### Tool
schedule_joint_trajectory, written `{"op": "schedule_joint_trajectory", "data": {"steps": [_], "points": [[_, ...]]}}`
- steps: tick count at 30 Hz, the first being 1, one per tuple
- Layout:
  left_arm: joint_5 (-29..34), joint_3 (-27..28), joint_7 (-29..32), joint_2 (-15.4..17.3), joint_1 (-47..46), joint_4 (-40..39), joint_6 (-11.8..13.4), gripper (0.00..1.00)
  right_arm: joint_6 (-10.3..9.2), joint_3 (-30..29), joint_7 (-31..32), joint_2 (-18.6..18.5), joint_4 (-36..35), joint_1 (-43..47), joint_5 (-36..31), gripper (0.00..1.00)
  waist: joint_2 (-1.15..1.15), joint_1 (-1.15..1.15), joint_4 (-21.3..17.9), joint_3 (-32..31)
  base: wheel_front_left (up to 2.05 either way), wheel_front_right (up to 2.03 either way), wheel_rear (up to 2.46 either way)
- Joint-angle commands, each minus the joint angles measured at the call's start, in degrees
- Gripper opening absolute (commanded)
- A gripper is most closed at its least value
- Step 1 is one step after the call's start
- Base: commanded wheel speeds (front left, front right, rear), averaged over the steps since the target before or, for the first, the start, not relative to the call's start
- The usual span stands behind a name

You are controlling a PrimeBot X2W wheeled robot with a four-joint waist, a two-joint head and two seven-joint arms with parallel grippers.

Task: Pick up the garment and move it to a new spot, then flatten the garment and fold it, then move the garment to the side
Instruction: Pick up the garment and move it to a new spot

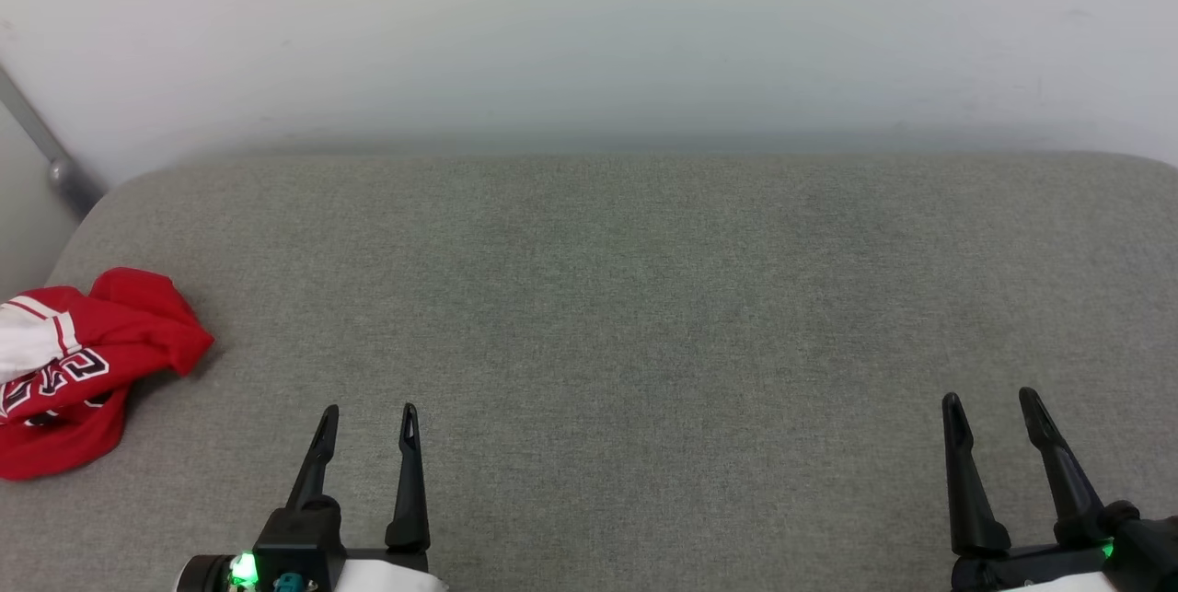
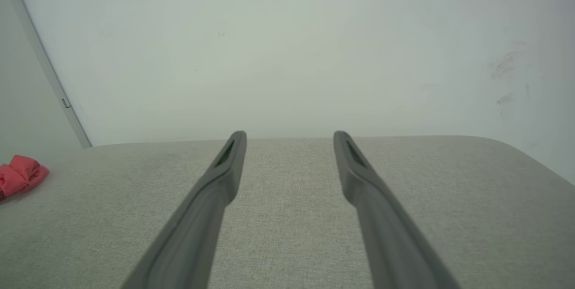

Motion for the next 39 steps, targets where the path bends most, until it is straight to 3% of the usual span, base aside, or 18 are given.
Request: {"op": "schedule_joint_trajectory", "data": {"steps": [1, 25, 32, 39], "points": [[0.7, 0.3, -0.4, 0.0, 0.5, 0.0, -0.1, 1.0, -0.02, 0.0, -0.3, 0.2, 0.2, 0.5, 0.0, 1.0, 0.0, 0.0, 0.0, 0.0, 0.0, 0.0, 0.0], [0.9, 1.4, -0.3, -0.7, 0.2, 0.8, -0.6, 1.0, -0.02, -0.4, -0.3, 0.2, 1.2, 1.0, 1.8, 1.0, 0.0, 0.0, 0.8, -0.2, 0.0, 0.0, 0.0], [0.8, 1.7, -0.3, -0.7, -0.6, 0.9, 0.1, 1.0, -0.02, -0.2, -0.3, 0.2, 0.8, 1.1, 1.6, 1.0, 0.0, 0.0, 4.0, -0.1, 0.0, 0.0, 0.0], [0.1, 2.3, -0.3, -0.7, -0.5, 0.9, 0.5, 1.0, -0.02, -0.2, -0.3, 0.2, 0.4, 1.3, 1.3, 1.0, 0.0, 0.0, 9.7, 0.2, 0.0, 0.0, 0.0]]}}
